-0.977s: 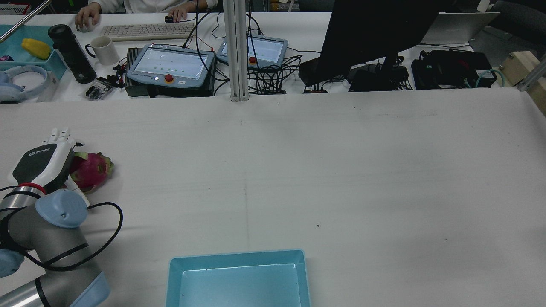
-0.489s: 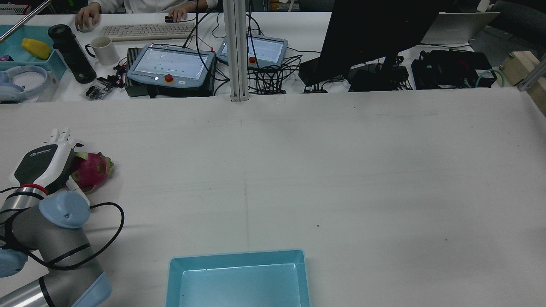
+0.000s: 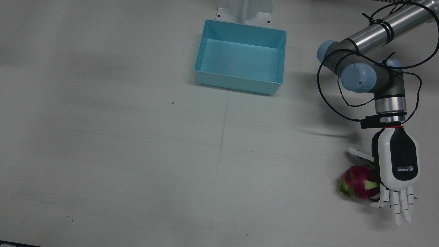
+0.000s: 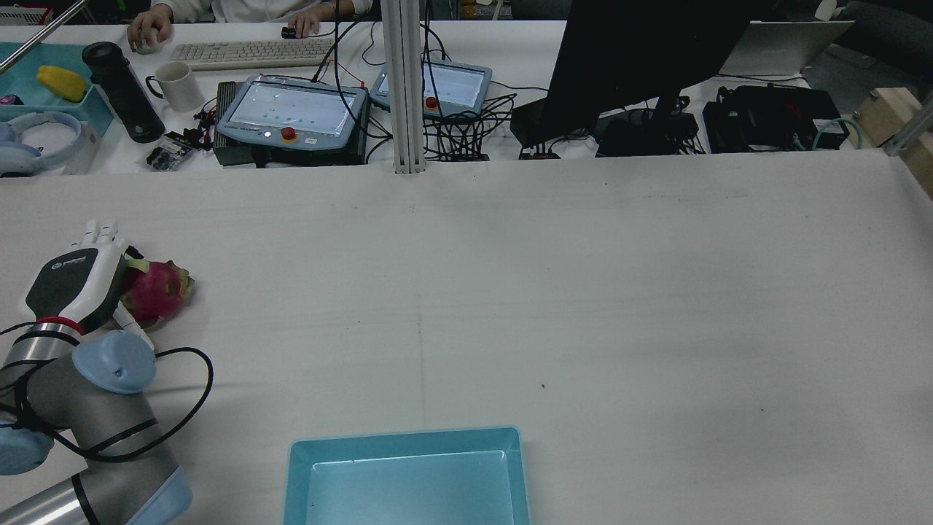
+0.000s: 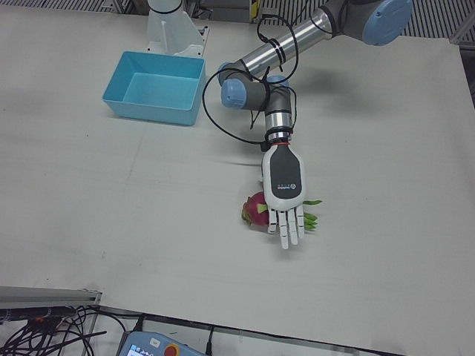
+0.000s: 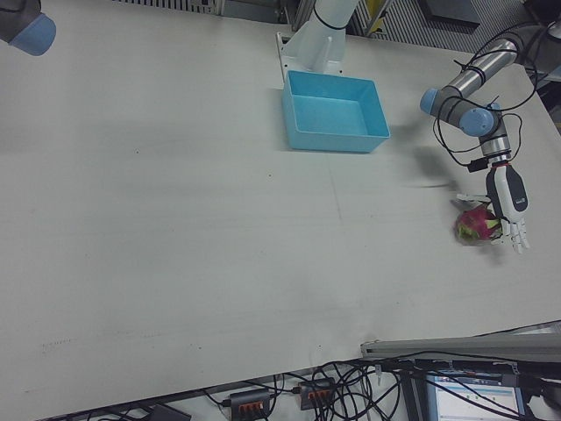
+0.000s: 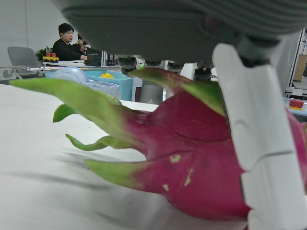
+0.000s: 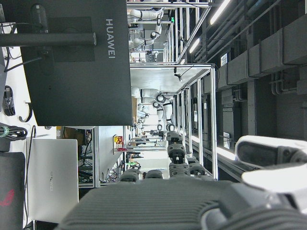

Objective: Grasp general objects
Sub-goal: 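Close the left hand's fingers around the dragon fruit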

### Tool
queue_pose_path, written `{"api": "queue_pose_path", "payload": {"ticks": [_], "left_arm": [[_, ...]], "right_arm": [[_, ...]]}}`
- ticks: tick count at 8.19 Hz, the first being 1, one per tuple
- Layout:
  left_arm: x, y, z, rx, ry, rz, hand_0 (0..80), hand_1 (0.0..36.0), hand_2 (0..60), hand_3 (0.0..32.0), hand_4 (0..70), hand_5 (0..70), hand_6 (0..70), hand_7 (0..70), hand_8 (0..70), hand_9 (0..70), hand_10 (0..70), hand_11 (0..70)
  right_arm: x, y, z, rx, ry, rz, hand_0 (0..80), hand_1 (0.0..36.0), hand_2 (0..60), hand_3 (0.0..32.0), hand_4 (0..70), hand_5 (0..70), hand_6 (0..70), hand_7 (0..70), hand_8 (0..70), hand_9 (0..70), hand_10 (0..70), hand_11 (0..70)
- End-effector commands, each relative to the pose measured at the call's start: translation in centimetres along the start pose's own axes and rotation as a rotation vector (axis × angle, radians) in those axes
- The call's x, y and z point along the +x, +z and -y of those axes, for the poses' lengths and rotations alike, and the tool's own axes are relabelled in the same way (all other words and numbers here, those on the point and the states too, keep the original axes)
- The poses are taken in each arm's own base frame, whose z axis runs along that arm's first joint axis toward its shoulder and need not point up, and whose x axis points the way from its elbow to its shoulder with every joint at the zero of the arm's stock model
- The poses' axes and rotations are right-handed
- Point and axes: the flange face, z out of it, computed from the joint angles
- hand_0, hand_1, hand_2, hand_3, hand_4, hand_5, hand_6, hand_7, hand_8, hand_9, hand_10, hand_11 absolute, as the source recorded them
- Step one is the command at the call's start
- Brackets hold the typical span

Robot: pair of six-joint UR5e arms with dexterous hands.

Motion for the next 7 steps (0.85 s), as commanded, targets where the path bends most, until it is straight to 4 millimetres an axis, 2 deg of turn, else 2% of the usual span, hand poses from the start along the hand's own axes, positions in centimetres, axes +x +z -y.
{"api": "queue_pose_path", "payload": {"ticks": [1, 2, 3, 4, 5, 6, 7], "left_arm": [[-0.3, 0.2, -0.1, 0.039, 0.012, -0.019, 62.4, 34.9, 32.9, 0.0, 2.9, 39.3, 0.0, 6.9, 0.0, 0.0, 4.1, 9.4], [-0.7, -0.3, -1.4, 0.023, 0.018, -0.017, 62.9, 35.2, 34.0, 0.0, 3.2, 40.7, 0.0, 7.5, 0.0, 0.1, 4.2, 9.6], [-0.2, -0.3, -2.2, 0.02, 0.016, -0.023, 62.2, 35.8, 39.1, 0.0, 3.7, 46.2, 0.0, 9.7, 0.0, 0.5, 4.9, 10.6], [-0.1, -0.7, -2.9, 0.008, 0.018, -0.024, 62.0, 36.0, 41.3, 0.0, 4.1, 44.6, 0.2, 9.2, 0.0, 0.4, 5.0, 10.7], [0.1, -0.7, -2.9, 0.017, 0.016, -0.028, 61.1, 35.8, 42.0, 0.0, 4.7, 43.6, 0.5, 8.6, 0.0, 0.3, 4.8, 10.4], [0.7, -0.9, -2.9, 0.04, 0.021, -0.035, 57.9, 34.8, 48.0, 0.0, 5.5, 51.1, 2.1, 9.0, 0.0, 0.4, 5.0, 10.5], [0.8, -0.9, -3.0, 0.041, 0.025, -0.036, 56.3, 35.7, 58.8, 0.0, 6.2, 58.3, 4.5, 10.6, 0.0, 0.7, 5.8, 11.5]], "right_arm": [[0.0, 0.0, 0.0, 0.0, 0.0, 0.0, 0.0, 0.0, 0.0, 0.0, 0.0, 0.0, 0.0, 0.0, 0.0, 0.0, 0.0, 0.0], [0.0, 0.0, 0.0, 0.0, 0.001, 0.0, 0.0, 0.0, 0.0, 0.0, 0.0, 0.0, 0.0, 0.0, 0.0, 0.0, 0.0, 0.0], [0.0, 0.0, 0.0, 0.0, 0.0, 0.0, 0.0, 0.0, 0.0, 0.0, 0.0, 0.0, 0.0, 0.0, 0.0, 0.0, 0.0, 0.0], [0.0, 0.0, 0.0, 0.0, 0.001, 0.0, 0.0, 0.0, 0.0, 0.0, 0.0, 0.0, 0.0, 0.0, 0.0, 0.0, 0.0, 0.0], [0.0, 0.0, 0.0, 0.0, 0.0, 0.0, 0.0, 0.0, 0.0, 0.0, 0.0, 0.0, 0.0, 0.0, 0.0, 0.0, 0.0, 0.0], [0.0, 0.0, 0.0, 0.0, 0.0, 0.0, 0.0, 0.0, 0.0, 0.0, 0.0, 0.0, 0.0, 0.0, 0.0, 0.0, 0.0, 0.0], [0.0, 0.0, 0.0, 0.0, 0.001, 0.0, 0.0, 0.0, 0.0, 0.0, 0.0, 0.0, 0.0, 0.0, 0.0, 0.0, 0.0, 0.0]]}}
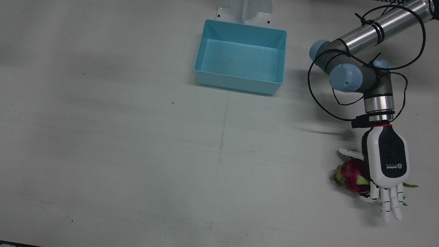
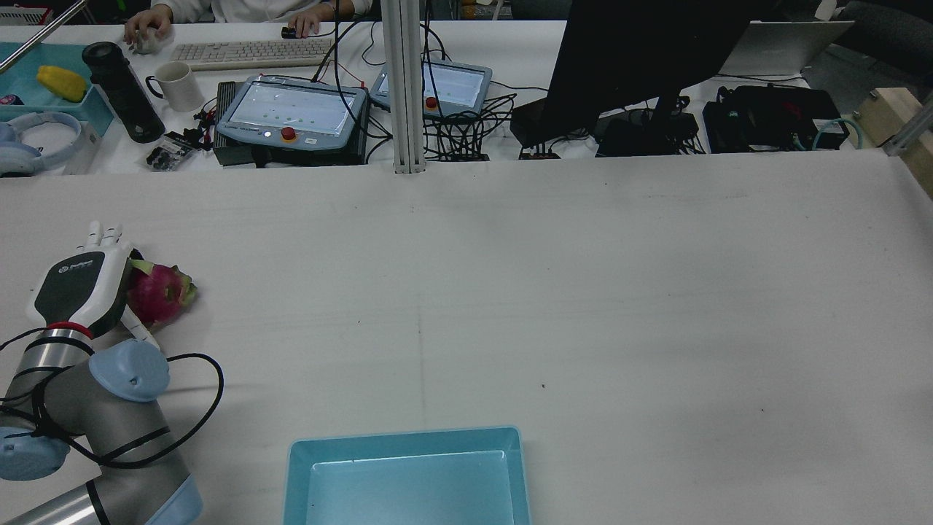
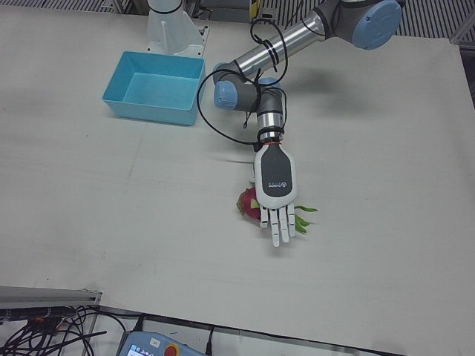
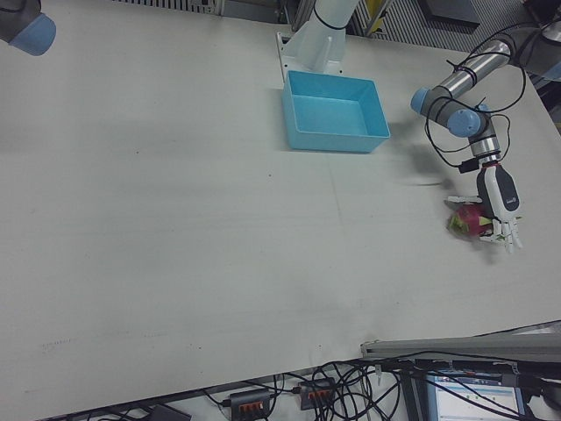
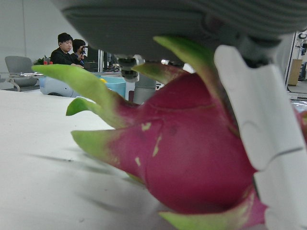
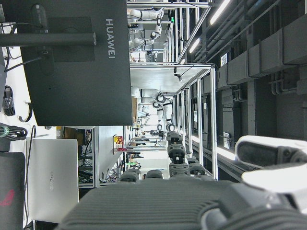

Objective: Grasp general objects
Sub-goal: 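Close the left hand's fingers around the dragon fruit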

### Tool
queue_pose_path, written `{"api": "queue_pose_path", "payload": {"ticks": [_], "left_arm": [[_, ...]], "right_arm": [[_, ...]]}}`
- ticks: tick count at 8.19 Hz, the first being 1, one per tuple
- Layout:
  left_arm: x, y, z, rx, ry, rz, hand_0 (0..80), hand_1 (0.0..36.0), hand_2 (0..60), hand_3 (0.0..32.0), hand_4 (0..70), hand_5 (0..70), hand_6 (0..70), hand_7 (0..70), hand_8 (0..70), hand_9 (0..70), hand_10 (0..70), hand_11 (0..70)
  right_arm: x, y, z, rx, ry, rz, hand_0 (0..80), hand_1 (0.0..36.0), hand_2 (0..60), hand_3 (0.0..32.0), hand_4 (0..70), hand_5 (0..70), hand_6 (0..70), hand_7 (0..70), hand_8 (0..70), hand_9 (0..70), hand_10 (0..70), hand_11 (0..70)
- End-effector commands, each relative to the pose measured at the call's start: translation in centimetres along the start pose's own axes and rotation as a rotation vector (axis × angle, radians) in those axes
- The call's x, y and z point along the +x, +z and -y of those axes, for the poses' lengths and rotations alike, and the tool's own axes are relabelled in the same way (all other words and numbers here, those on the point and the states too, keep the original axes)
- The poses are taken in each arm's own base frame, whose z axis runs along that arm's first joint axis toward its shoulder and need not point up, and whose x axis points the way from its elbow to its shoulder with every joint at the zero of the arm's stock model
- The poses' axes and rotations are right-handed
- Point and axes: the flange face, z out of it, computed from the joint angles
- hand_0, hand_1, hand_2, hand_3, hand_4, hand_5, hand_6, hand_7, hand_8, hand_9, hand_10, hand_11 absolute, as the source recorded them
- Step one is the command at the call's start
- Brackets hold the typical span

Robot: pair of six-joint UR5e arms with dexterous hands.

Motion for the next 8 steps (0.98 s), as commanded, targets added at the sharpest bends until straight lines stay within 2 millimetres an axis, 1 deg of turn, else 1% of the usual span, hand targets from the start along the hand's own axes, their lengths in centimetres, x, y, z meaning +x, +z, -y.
{"api": "queue_pose_path", "payload": {"ticks": [1, 2, 3, 4, 5, 6, 7, 8], "left_arm": [[0.1, 0.0, -0.1, 0.031, 0.019, -0.005, 55.5, 35.7, 60.0, 0.0, 6.2, 62.2, 6.6, 12.2, 0.3, 1.0, 6.4, 12.3], [-0.1, -0.1, 0.0, 0.057, 0.027, -0.017, 52.6, 34.0, 60.0, 0.0, 6.3, 65.6, 7.9, 14.0, 0.5, 1.4, 7.2, 13.4], [-0.5, -0.7, -0.8, 0.052, 0.041, -0.019, 52.0, 35.9, 60.0, 0.0, 6.8, 70.0, 9.6, 16.3, 0.9, 1.8, 8.2, 14.8], [-1.0, -0.8, -1.1, 0.051, 0.053, -0.013, 52.8, 35.3, 60.0, 0.0, 6.2, 70.0, 8.4, 13.8, 0.6, 1.3, 7.1, 13.3], [-1.2, -0.9, -1.4, 0.045, 0.057, -0.012, 53.5, 35.2, 60.0, 0.0, 5.9, 70.0, 7.8, 13.2, 0.5, 1.2, 6.9, 12.9], [-1.9, -1.2, -1.8, 0.043, 0.071, -0.008, 53.5, 34.7, 60.0, 0.0, 5.7, 70.0, 8.0, 13.4, 0.6, 1.2, 6.9, 12.8], [-2.2, -1.6, -2.3, 0.047, 0.08, -0.014, 53.2, 35.0, 60.0, 0.0, 6.1, 69.8, 8.8, 13.3, 0.7, 1.2, 7.5, 13.8], [-2.0, -2.1, -2.7, 0.055, 0.083, -0.025, 51.2, 36.0, 60.0, 0.0, 7.3, 70.0, 12.2, 16.9, 1.8, 2.3, 10.7, 18.6]], "right_arm": [[0.0, 0.0, 0.0, 0.0, 0.001, 0.0, 0.0, 0.0, 0.0, 0.0, 0.0, 0.0, 0.0, 0.0, 0.0, 0.0, 0.0, 0.0], [0.0, 0.0, 0.0, 0.0, 0.0, 0.0, 0.0, 0.0, 0.0, 0.0, 0.0, 0.0, 0.0, 0.0, 0.0, 0.0, 0.0, 0.0], [0.0, 0.0, 0.0, 0.0, 0.001, 0.0, 0.0, 0.0, 0.0, 0.0, 0.0, 0.0, 0.0, 0.0, 0.0, 0.0, 0.0, 0.0], [0.0, 0.0, 0.0, 0.0, 0.001, 0.0, 0.0, 0.0, 0.0, 0.0, 0.0, 0.0, 0.0, 0.0, 0.0, 0.0, 0.0, 0.0], [0.0, 0.0, 0.0, 0.0, 0.0, 0.0, 0.0, 0.0, 0.0, 0.0, 0.0, 0.0, 0.0, 0.0, 0.0, 0.0, 0.0, 0.0], [0.0, 0.0, 0.0, 0.0, 0.001, 0.0, 0.0, 0.0, 0.0, 0.0, 0.0, 0.0, 0.0, 0.0, 0.0, 0.0, 0.0, 0.0], [0.0, 0.0, 0.0, 0.0, 0.001, 0.0, 0.0, 0.0, 0.0, 0.0, 0.0, 0.0, 0.0, 0.0, 0.0, 0.0, 0.0, 0.0], [0.0, 0.0, 0.0, 0.0, 0.0, 0.0, 0.0, 0.0, 0.0, 0.0, 0.0, 0.0, 0.0, 0.0, 0.0, 0.0, 0.0, 0.0]]}}
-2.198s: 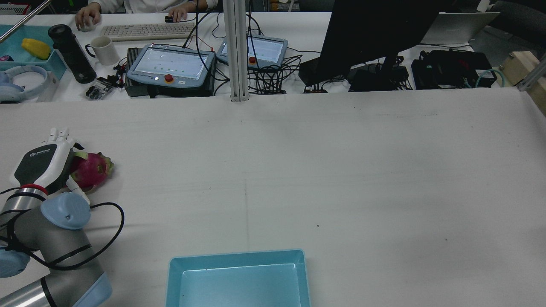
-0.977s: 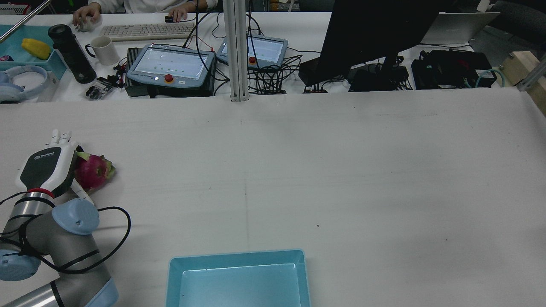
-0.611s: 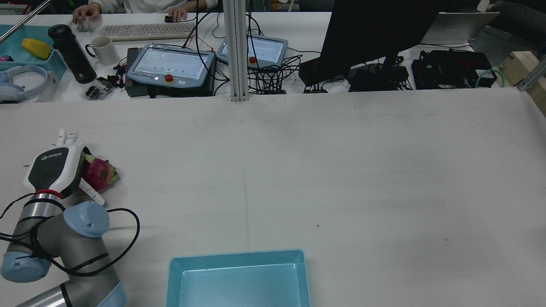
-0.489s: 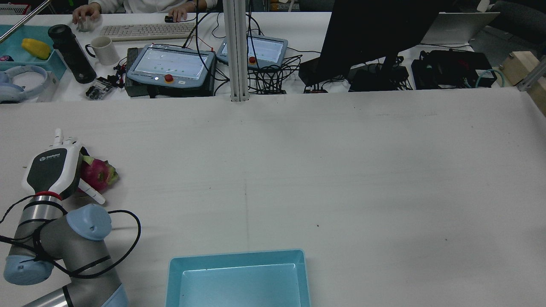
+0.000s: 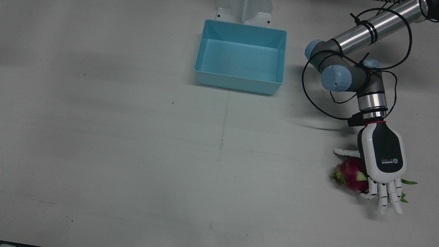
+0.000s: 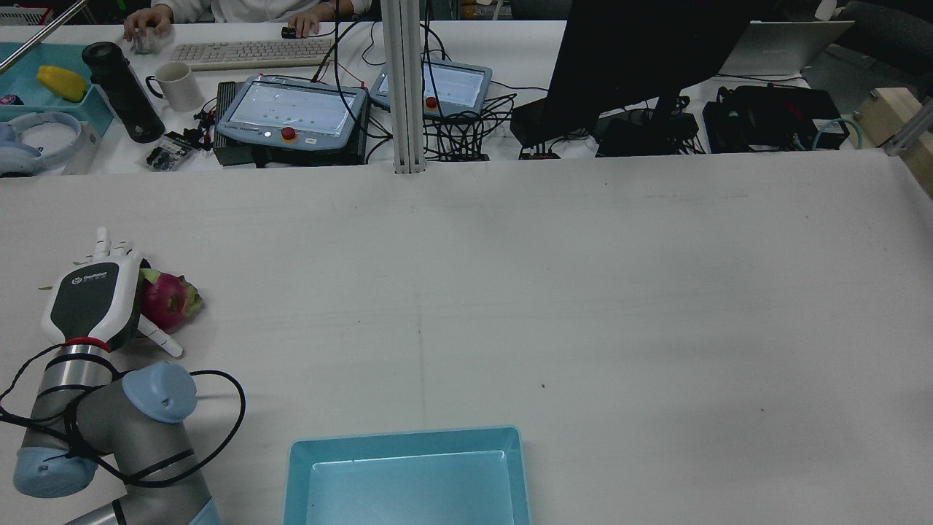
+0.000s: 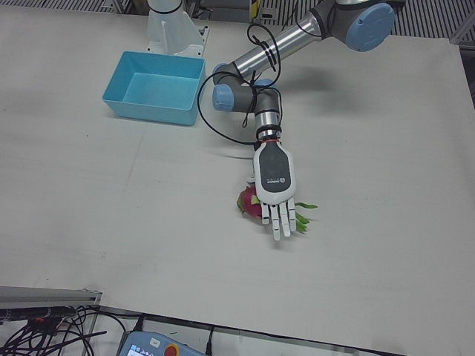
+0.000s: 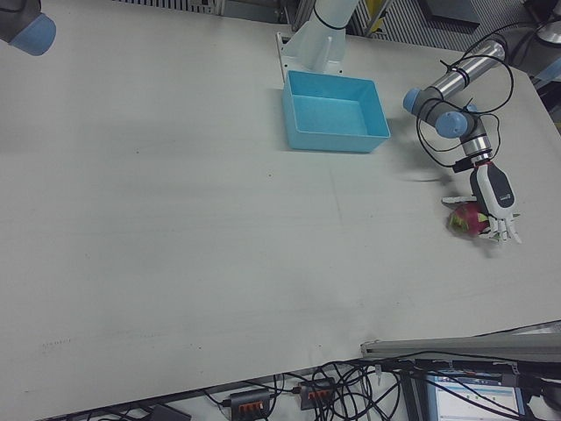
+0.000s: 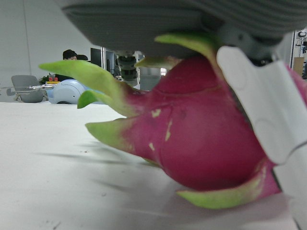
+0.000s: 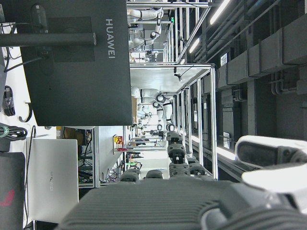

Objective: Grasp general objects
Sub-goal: 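Close the left hand's fingers around the dragon fruit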

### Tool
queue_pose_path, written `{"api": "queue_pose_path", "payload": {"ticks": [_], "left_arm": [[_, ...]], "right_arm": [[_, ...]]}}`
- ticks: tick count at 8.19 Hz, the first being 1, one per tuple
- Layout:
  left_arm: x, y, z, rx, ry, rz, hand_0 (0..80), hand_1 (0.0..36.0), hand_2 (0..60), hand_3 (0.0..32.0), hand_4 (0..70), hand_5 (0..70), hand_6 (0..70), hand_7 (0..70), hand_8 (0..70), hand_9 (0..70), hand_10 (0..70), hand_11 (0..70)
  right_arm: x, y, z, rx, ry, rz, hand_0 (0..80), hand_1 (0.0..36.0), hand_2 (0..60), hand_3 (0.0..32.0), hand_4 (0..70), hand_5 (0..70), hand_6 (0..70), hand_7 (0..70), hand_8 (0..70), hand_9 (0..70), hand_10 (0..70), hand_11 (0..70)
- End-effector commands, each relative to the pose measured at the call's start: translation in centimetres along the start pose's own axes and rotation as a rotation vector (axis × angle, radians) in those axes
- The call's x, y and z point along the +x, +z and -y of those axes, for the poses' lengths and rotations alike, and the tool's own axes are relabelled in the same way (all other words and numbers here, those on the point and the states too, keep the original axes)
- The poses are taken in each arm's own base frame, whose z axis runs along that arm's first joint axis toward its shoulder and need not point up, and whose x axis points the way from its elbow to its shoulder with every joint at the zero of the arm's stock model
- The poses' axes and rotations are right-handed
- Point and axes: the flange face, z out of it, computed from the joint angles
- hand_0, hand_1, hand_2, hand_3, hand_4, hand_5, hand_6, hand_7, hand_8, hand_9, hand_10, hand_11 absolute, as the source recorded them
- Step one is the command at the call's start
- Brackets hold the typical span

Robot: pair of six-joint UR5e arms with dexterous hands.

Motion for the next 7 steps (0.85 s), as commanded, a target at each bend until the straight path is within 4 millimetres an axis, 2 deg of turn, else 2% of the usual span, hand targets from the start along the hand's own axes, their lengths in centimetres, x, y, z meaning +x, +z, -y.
{"api": "queue_pose_path", "payload": {"ticks": [1, 2, 3, 4, 5, 6, 7], "left_arm": [[-0.3, -0.9, -0.9, 0.011, 0.017, -0.014, 47.7, 36.0, 60.0, 0.0, 9.2, 70.0, 18.1, 23.8, 7.4, 10.0, 16.5, 27.1], [-0.3, -1.0, -0.9, 0.013, 0.024, -0.011, 41.7, 36.0, 60.0, 0.0, 14.0, 70.0, 27.9, 32.0, 17.0, 22.6, 25.3, 39.2], [-0.2, -1.0, -0.6, 0.038, 0.025, -0.024, 32.7, 34.6, 60.0, 0.0, 21.5, 70.0, 39.6, 45.9, 33.3, 44.1, 40.4, 57.9], [0.1, -1.1, -0.4, 0.049, 0.021, -0.031, 22.1, 28.7, 60.0, 0.0, 22.5, 70.0, 44.2, 52.8, 42.3, 55.1, 55.0, 70.0], [0.8, -1.3, -0.1, 0.071, 0.015, -0.039, 16.7, 24.1, 60.0, 0.0, 21.0, 70.0, 43.9, 54.8, 44.4, 58.5, 61.3, 70.0], [2.8, -2.4, 0.7, 0.088, -0.003, -0.058, 15.4, 22.7, 60.0, 0.0, 20.1, 70.0, 42.3, 52.9, 43.6, 57.6, 61.4, 70.0], [6.0, -4.2, 2.1, 0.087, -0.016, -0.066, 16.2, 23.2, 60.0, 0.0, 19.7, 70.0, 41.4, 51.6, 42.9, 56.7, 60.6, 70.0]], "right_arm": [[0.0, 0.0, 0.0, 0.0, 0.0, 0.0, 0.0, 0.0, 0.0, 0.0, 0.0, 0.0, 0.0, 0.0, 0.0, 0.0, 0.0, 0.0], [0.0, 0.0, 0.0, 0.0, 0.0, 0.0, 0.0, 0.0, 0.0, 0.0, 0.0, 0.0, 0.0, 0.0, 0.0, 0.0, 0.0, 0.0], [0.0, 0.0, 0.0, 0.0, -0.001, 0.0, 0.0, 0.0, 0.0, 0.0, 0.0, 0.0, 0.0, 0.0, 0.0, 0.0, 0.0, 0.0], [0.0, 0.0, 0.0, 0.0, -0.001, 0.0, 0.0, 0.0, 0.0, 0.0, 0.0, 0.0, 0.0, 0.0, 0.0, 0.0, 0.0, 0.0], [0.0, 0.0, 0.0, 0.0, 0.0, 0.0, 0.0, 0.0, 0.0, 0.0, 0.0, 0.0, 0.0, 0.0, 0.0, 0.0, 0.0, 0.0], [0.0, 0.0, 0.0, 0.0, -0.001, 0.0, 0.0, 0.0, 0.0, 0.0, 0.0, 0.0, 0.0, 0.0, 0.0, 0.0, 0.0, 0.0], [0.0, 0.0, 0.0, 0.0, -0.001, 0.0, 0.0, 0.0, 0.0, 0.0, 0.0, 0.0, 0.0, 0.0, 0.0, 0.0, 0.0, 0.0]]}}
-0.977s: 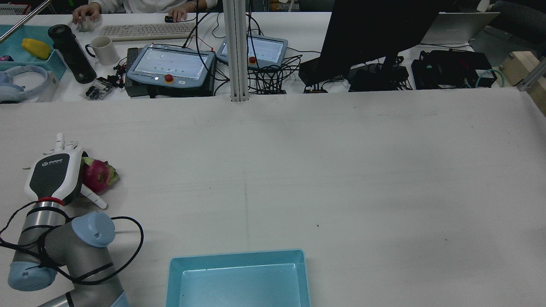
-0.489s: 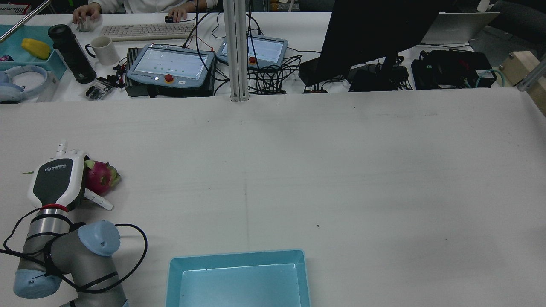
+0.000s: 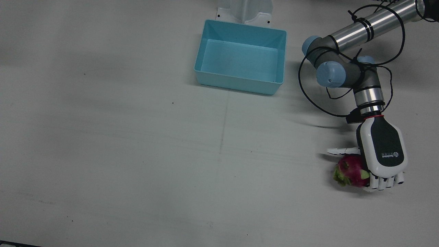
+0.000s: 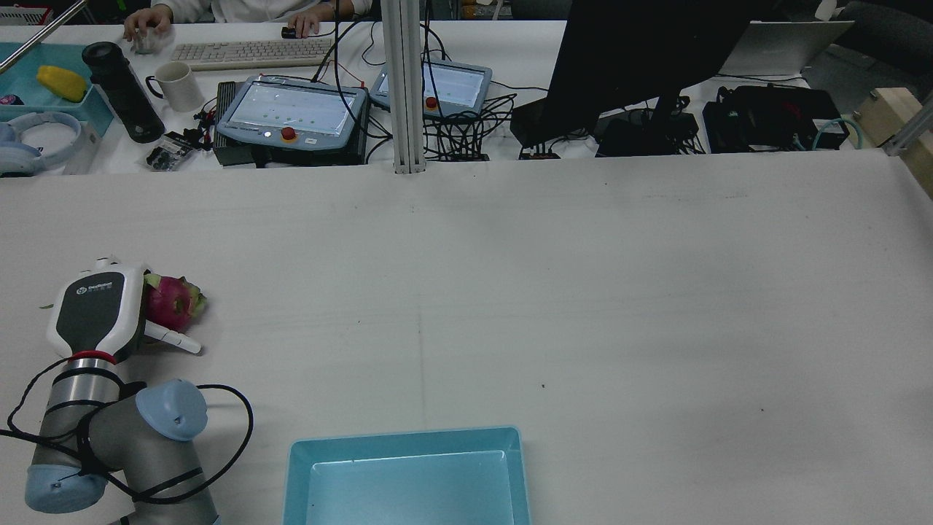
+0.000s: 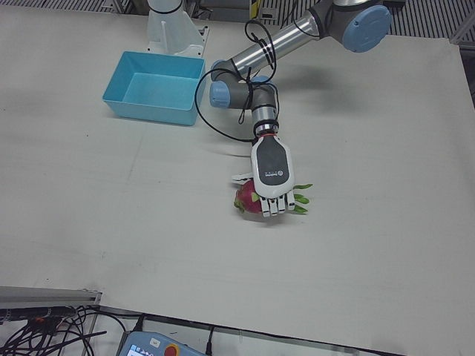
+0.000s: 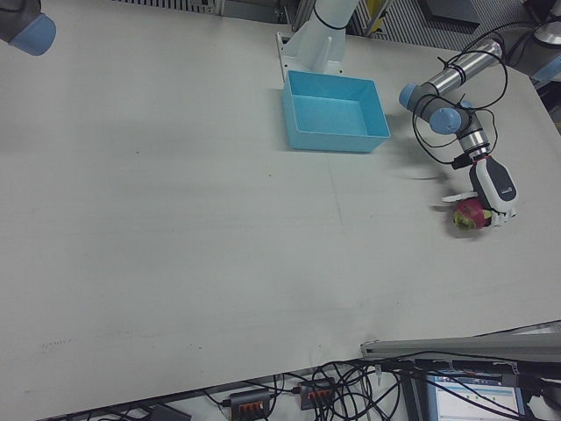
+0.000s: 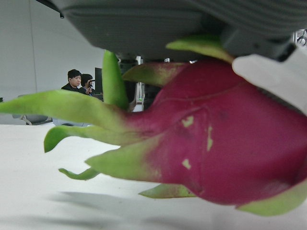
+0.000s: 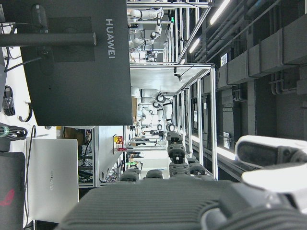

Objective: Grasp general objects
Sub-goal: 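Lift the dragon fruit off the table with the left hand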

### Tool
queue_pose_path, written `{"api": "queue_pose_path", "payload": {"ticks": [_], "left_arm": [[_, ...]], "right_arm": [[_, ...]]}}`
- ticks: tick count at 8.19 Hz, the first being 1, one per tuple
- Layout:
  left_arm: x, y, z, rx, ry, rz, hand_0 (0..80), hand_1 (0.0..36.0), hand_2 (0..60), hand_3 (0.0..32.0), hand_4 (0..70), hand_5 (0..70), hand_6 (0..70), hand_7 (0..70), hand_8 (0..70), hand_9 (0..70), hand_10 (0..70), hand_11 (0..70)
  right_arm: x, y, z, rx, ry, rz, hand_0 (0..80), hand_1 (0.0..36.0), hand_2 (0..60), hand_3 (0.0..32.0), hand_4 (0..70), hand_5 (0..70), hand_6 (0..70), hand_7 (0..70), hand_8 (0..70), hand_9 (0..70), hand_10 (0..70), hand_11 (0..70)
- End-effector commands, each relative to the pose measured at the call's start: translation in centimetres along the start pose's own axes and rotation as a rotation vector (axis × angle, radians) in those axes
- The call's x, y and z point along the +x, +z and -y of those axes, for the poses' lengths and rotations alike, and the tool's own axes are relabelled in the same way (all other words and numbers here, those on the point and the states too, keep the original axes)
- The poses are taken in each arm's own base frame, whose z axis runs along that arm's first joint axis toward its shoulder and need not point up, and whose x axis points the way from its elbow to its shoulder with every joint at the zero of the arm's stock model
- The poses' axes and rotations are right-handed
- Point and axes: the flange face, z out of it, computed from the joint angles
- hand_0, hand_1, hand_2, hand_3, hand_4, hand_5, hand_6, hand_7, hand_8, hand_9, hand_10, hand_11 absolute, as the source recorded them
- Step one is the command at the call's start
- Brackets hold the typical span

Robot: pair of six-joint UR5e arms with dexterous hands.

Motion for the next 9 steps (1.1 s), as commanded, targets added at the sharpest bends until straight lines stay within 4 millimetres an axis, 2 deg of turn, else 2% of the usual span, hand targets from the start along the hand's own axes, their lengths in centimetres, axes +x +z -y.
{"api": "queue_pose_path", "payload": {"ticks": [1, 2, 4, 6, 7, 8, 9], "left_arm": [[6.8, -3.2, 3.5, 0.017, -0.044, -0.03, 17.7, 23.7, 60.0, 0.0, 19.8, 70.0, 41.5, 51.3, 42.8, 56.6, 60.2, 70.0], [9.1, -4.1, 4.0, 0.009, -0.075, -0.044, 21.8, 25.1, 60.0, 0.0, 19.7, 70.0, 42.2, 50.1, 42.9, 56.5, 59.9, 70.0], [17.1, -6.3, 4.6, -0.021, -0.176, -0.087, 21.1, 24.2, 60.0, 0.0, 18.5, 70.0, 40.9, 47.2, 43.2, 57.0, 61.9, 70.0], [21.6, -8.4, 5.5, -0.126, -0.315, -0.132, 19.9, 22.7, 60.0, 0.0, 17.4, 70.0, 40.4, 45.3, 42.9, 57.1, 64.7, 70.0], [23.5, -8.4, 5.1, -0.231, -0.419, -0.165, 19.1, 20.1, 60.0, 0.0, 17.0, 70.0, 39.0, 44.7, 42.1, 56.6, 66.0, 70.0], [24.8, -7.3, 3.4, -0.393, -0.511, -0.209, 18.4, 19.9, 60.0, 0.0, 17.7, 70.0, 40.0, 45.2, 41.7, 55.9, 64.5, 70.0], [26.6, -6.4, 2.4, -0.563, -0.55, -0.262, 22.1, 20.2, 60.0, 0.0, 19.4, 70.0, 42.5, 47.6, 41.3, 55.0, 61.6, 70.0]], "right_arm": [[0.0, 0.0, 0.0, 0.0, -0.001, 0.0, 0.0, 0.0, 0.0, 0.0, 0.0, 0.0, 0.0, 0.0, 0.0, 0.0, 0.0, 0.0], [0.0, 0.0, 0.0, 0.0, 0.001, 0.0, 0.0, 0.0, 0.0, 0.0, 0.0, 0.0, 0.0, 0.0, 0.0, 0.0, 0.0, 0.0], [0.0, 0.0, 0.0, 0.0, -0.001, 0.0, 0.0, 0.0, 0.0, 0.0, 0.0, 0.0, 0.0, 0.0, 0.0, 0.0, 0.0, 0.0], [0.0, 0.0, 0.0, 0.0, 0.001, 0.0, 0.0, 0.0, 0.0, 0.0, 0.0, 0.0, 0.0, 0.0, 0.0, 0.0, 0.0, 0.0], [0.0, 0.0, 0.0, 0.0, -0.001, 0.0, 0.0, 0.0, 0.0, 0.0, 0.0, 0.0, 0.0, 0.0, 0.0, 0.0, 0.0, 0.0], [0.0, 0.0, 0.0, 0.0, -0.001, 0.0, 0.0, 0.0, 0.0, 0.0, 0.0, 0.0, 0.0, 0.0, 0.0, 0.0, 0.0, 0.0], [0.0, 0.0, 0.0, 0.0, 0.001, 0.0, 0.0, 0.0, 0.0, 0.0, 0.0, 0.0, 0.0, 0.0, 0.0, 0.0, 0.0, 0.0]]}}
